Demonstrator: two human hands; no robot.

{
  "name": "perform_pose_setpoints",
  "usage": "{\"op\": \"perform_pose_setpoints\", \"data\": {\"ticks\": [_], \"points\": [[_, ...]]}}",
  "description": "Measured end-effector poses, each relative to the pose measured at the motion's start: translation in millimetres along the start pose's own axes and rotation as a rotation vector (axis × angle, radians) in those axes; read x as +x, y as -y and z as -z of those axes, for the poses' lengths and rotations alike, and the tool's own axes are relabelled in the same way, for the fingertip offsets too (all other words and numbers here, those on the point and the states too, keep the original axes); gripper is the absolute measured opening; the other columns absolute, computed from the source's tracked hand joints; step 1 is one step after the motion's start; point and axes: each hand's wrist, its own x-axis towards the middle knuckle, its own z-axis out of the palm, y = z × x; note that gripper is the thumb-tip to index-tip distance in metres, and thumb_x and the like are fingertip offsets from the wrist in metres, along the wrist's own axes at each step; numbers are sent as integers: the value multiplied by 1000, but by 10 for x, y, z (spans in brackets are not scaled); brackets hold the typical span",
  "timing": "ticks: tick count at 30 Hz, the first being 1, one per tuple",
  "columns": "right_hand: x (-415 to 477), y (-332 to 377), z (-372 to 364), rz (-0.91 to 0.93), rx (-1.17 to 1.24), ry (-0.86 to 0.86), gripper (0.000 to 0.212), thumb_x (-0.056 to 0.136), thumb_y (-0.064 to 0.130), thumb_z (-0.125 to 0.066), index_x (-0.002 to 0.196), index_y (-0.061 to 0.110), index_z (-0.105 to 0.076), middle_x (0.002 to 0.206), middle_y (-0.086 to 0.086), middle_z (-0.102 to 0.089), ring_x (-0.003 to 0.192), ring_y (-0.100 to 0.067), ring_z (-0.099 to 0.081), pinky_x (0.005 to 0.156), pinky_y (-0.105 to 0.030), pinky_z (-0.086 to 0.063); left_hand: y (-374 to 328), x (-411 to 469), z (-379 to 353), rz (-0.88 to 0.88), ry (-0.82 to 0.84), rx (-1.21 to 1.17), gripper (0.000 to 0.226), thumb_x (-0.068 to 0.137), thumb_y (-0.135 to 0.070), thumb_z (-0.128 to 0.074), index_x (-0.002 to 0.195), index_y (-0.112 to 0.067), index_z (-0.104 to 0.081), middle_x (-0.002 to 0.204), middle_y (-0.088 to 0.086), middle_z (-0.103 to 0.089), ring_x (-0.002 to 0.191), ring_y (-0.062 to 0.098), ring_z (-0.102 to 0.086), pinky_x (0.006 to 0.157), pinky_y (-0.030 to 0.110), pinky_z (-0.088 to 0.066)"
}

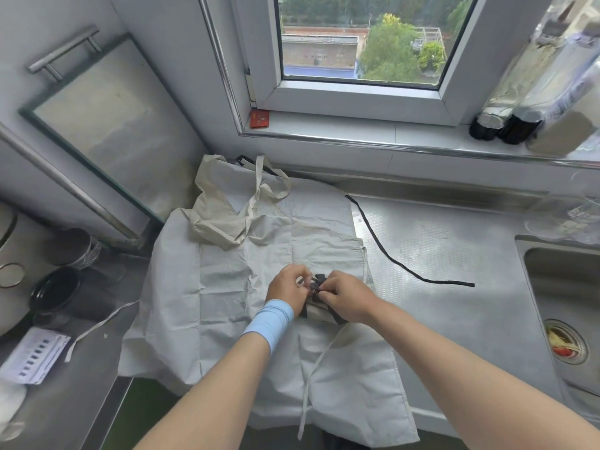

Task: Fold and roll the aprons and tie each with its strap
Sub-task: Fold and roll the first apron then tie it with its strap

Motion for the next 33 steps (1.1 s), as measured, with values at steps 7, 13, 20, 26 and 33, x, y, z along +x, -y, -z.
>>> {"op": "perform_pose_setpoints", "data": {"ticks": [7, 13, 20, 26, 33], "points": [[27, -6, 89, -154, 339, 61, 27, 94, 19, -59, 68, 22, -67, 63, 8, -58, 59, -3, -49, 58, -17, -38, 68, 55, -36, 20, 83, -233, 24, 80, 4, -66, 76, -16, -80, 102, -12, -66, 98, 10, -64, 91, 19, -50], [43, 59, 135, -185, 528, 68, 37, 94, 9, -56, 58, 19, -60, 55, 8, -57, 55, -6, -49, 54, -16, -38, 92, -3, 58, -53, 234, -40, 24, 72, -20, -78, 94, -27, -79, 107, -21, -64, 97, -3, -61, 85, 3, -41], [-11, 89, 130, -76, 338, -150, 35, 88, 21, -57, 120, 35, -50, 80, 2, -64, 70, -10, -59, 64, -21, -44, 5, 21, 83, 93, 172, -81, 3, 82, -26, -69, 79, -25, -70, 80, -7, -68, 74, 10, -62, 76, 24, -50], [45, 17, 82, -61, 174, -198, 12, 89, 23, -63, 86, 20, -74, 81, 8, -69, 79, -12, -61, 69, -22, -46, -41, 59, 150, 75, 322, -45, 21, 75, -21, -67, 94, -27, -60, 85, -11, -63, 88, 13, -60, 84, 28, -49], [158, 82, 305, -209, 521, -188, 24, 85, 13, -50, 65, 14, -63, 66, -2, -67, 54, -16, -54, 59, -29, -44, 6, 100, 71, -195, 394, 504, 51, 59, -46, -73, 102, -32, -51, 101, -6, -54, 105, 24, -50, 90, 34, -43]]}}
